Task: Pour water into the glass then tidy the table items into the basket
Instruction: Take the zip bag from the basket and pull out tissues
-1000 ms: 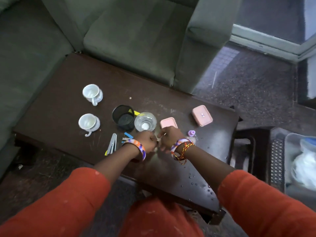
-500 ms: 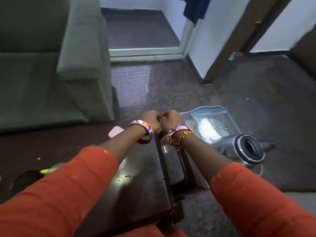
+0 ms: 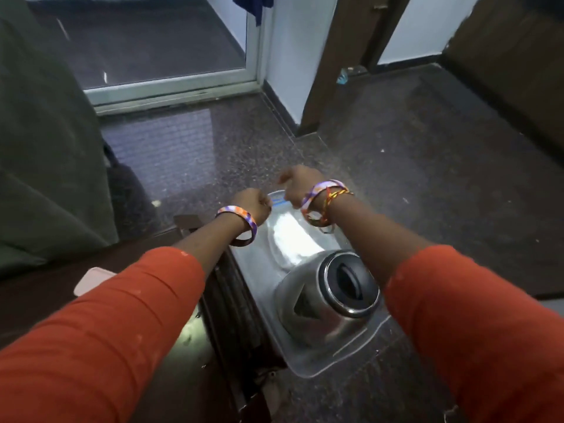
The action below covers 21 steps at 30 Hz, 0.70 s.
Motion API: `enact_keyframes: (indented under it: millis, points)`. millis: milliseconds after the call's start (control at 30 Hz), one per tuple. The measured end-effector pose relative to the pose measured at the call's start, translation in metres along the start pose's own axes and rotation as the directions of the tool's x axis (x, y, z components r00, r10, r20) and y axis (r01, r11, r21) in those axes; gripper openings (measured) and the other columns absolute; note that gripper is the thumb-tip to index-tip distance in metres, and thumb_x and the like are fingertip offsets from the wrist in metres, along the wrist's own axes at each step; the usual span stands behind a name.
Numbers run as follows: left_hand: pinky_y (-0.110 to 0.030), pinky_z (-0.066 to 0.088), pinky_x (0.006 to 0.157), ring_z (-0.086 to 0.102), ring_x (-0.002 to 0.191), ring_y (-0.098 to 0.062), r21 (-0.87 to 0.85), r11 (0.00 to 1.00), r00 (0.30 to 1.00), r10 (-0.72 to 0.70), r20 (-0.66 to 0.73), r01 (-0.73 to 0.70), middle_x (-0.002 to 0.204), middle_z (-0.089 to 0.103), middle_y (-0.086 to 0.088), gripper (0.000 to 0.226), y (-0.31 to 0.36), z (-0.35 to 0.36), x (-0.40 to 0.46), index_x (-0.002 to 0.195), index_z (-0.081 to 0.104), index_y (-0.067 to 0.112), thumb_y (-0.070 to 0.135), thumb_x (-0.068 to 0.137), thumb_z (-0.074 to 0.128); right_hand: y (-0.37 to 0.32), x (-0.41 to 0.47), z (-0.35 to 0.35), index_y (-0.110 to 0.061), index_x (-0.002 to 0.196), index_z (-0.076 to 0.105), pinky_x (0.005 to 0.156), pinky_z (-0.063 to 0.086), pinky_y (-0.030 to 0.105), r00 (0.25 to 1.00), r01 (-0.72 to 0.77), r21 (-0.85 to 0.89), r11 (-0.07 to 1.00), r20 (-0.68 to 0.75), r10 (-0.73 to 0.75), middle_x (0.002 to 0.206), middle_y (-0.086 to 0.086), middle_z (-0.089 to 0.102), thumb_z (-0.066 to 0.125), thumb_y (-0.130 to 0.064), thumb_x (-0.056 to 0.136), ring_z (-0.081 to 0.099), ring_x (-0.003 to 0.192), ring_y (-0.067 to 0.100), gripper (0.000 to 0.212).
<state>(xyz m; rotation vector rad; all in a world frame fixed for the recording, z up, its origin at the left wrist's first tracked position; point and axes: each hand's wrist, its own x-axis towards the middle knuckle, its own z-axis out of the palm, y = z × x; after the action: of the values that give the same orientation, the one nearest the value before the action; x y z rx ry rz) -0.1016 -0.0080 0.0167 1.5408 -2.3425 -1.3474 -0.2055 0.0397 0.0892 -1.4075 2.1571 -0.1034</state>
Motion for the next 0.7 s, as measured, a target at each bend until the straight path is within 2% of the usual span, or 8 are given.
enact_keyframes:
  millis: [67,133,200,267,333,467,600,700]
  points:
    - [-0.036,0.044,0.094,0.057,0.114,-0.036,0.174,0.982,0.997,0.076,-0.017,-0.072,0.121,0.062,-0.024,0.031,0.009,0.010,0.010,0.115,0.061,0.002,0.011,0.087,0.053,0.029,0.014,-0.007,-0.013,0.125,0.059,0.097,0.044,0.028,0.996,0.083,-0.118,0.990,0.036,-0.079,0.129,0.015,0.061,0.050,-0.005,0.088,0.056,0.120,0.028,0.038]
    - [-0.035,0.040,0.096,0.051,0.119,-0.037,0.262,0.958,0.993,0.122,-0.005,-0.116,0.128,0.056,-0.023,0.041,0.009,0.021,0.025,0.125,0.052,0.005,0.015,0.086,0.055,0.057,0.035,-0.005,-0.019,0.128,0.056,0.096,0.043,0.026,0.979,0.152,-0.240,0.959,0.167,-0.113,0.132,0.014,0.058,0.048,0.000,0.087,0.055,0.122,0.028,0.046]
    - [-0.037,0.040,0.097,0.050,0.118,-0.039,0.310,0.944,0.992,0.129,-0.019,-0.116,0.128,0.052,-0.024,0.044,0.001,0.025,0.036,0.125,0.051,0.006,0.016,0.083,0.058,0.072,0.048,-0.003,-0.024,0.129,0.056,0.095,0.043,0.025,0.958,0.223,-0.338,0.914,0.248,-0.142,0.134,0.015,0.057,0.048,0.003,0.085,0.056,0.121,0.028,0.052]
    - [-0.035,0.038,0.096,0.050,0.117,-0.039,0.314,0.945,0.993,0.108,-0.049,-0.087,0.125,0.052,-0.026,0.042,-0.007,0.032,0.045,0.122,0.055,0.005,0.013,0.081,0.060,0.082,0.064,0.003,-0.027,0.128,0.057,0.093,0.044,0.025,0.939,0.284,-0.360,0.889,0.294,-0.181,0.132,0.015,0.058,0.047,0.004,0.085,0.058,0.118,0.029,0.054]
    - [-0.030,0.031,0.095,0.047,0.120,-0.037,0.332,0.941,0.994,0.089,-0.067,-0.062,0.125,0.051,-0.026,0.039,-0.010,0.036,0.046,0.121,0.057,0.003,0.009,0.082,0.059,0.086,0.077,0.012,-0.024,0.130,0.056,0.095,0.043,0.025,0.932,0.282,-0.368,0.886,0.326,-0.161,0.134,0.015,0.056,0.048,0.003,0.086,0.057,0.119,0.029,0.052]
    - [-0.032,0.033,0.098,0.047,0.120,-0.039,0.328,0.943,0.991,0.095,-0.095,-0.059,0.129,0.049,-0.028,0.034,-0.020,0.040,0.048,0.114,0.061,0.001,0.006,0.080,0.061,0.095,0.094,0.030,-0.015,0.132,0.053,0.103,0.041,0.030,0.958,0.218,-0.409,0.886,0.261,-0.115,0.140,0.014,0.049,0.051,-0.016,0.093,0.048,0.127,0.030,0.040]
    - [-0.036,0.037,0.100,0.048,0.119,-0.042,0.351,0.934,0.989,0.108,-0.099,-0.066,0.131,0.047,-0.028,0.033,-0.021,0.037,0.043,0.113,0.061,0.002,0.008,0.080,0.061,0.106,0.108,0.049,-0.017,0.138,0.042,0.109,0.033,0.035,0.959,0.251,-0.508,0.824,0.243,-0.143,0.145,0.015,0.032,0.043,-0.019,0.094,0.036,0.134,0.036,0.044]
    - [-0.036,0.038,0.100,0.048,0.120,-0.038,0.347,0.932,0.981,0.151,-0.121,-0.100,0.129,0.050,-0.023,0.031,-0.020,0.029,0.039,0.113,0.061,0.003,0.008,0.083,0.058,0.107,0.114,0.050,-0.017,0.141,0.035,0.115,0.026,0.040,0.962,0.261,-0.574,0.776,0.219,-0.161,0.149,0.015,0.031,0.035,-0.023,0.095,0.029,0.138,0.036,0.047]
